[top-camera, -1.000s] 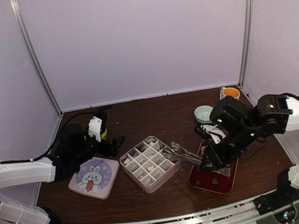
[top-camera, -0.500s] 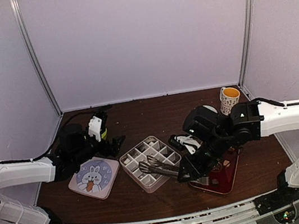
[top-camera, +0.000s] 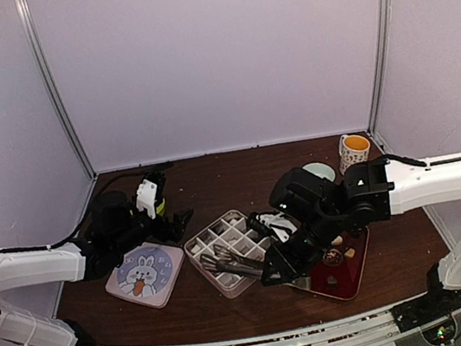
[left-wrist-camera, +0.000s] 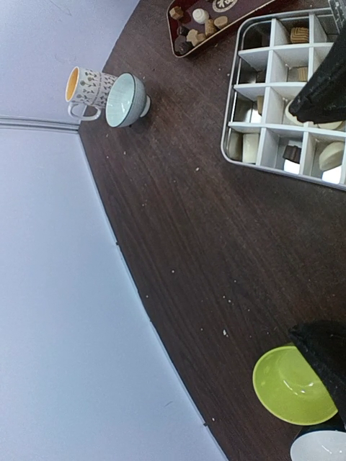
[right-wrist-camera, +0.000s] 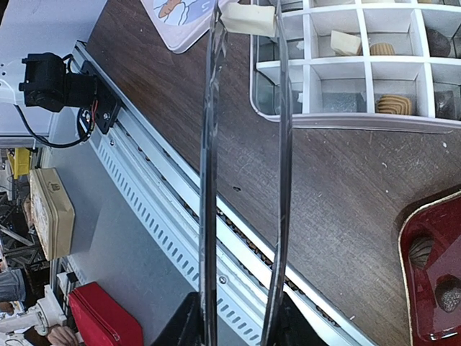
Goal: Pack the chocolate
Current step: Place the fake chocolate in the empty pocket of the box.
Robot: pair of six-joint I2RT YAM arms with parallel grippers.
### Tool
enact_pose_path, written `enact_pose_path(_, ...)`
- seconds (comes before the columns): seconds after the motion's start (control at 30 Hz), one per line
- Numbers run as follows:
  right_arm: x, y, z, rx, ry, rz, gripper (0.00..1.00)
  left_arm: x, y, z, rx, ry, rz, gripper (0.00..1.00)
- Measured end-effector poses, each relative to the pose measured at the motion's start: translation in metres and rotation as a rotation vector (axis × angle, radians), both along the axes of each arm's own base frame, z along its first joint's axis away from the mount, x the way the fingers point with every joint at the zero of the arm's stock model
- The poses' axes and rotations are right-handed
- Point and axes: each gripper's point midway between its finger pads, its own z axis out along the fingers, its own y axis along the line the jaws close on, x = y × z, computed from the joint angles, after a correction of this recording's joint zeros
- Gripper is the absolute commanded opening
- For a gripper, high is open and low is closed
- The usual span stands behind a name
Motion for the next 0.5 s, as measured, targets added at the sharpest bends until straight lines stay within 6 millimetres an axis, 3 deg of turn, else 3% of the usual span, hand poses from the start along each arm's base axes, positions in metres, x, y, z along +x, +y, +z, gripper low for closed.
enact_pose_path(0.5, 0.0057, -0.0025, -0.0083, -0.036, -0.022, -0.017, 0.36, 0.0000, 0.0000, 0.0000, 0.000, 0.000, 0.000, 0.98)
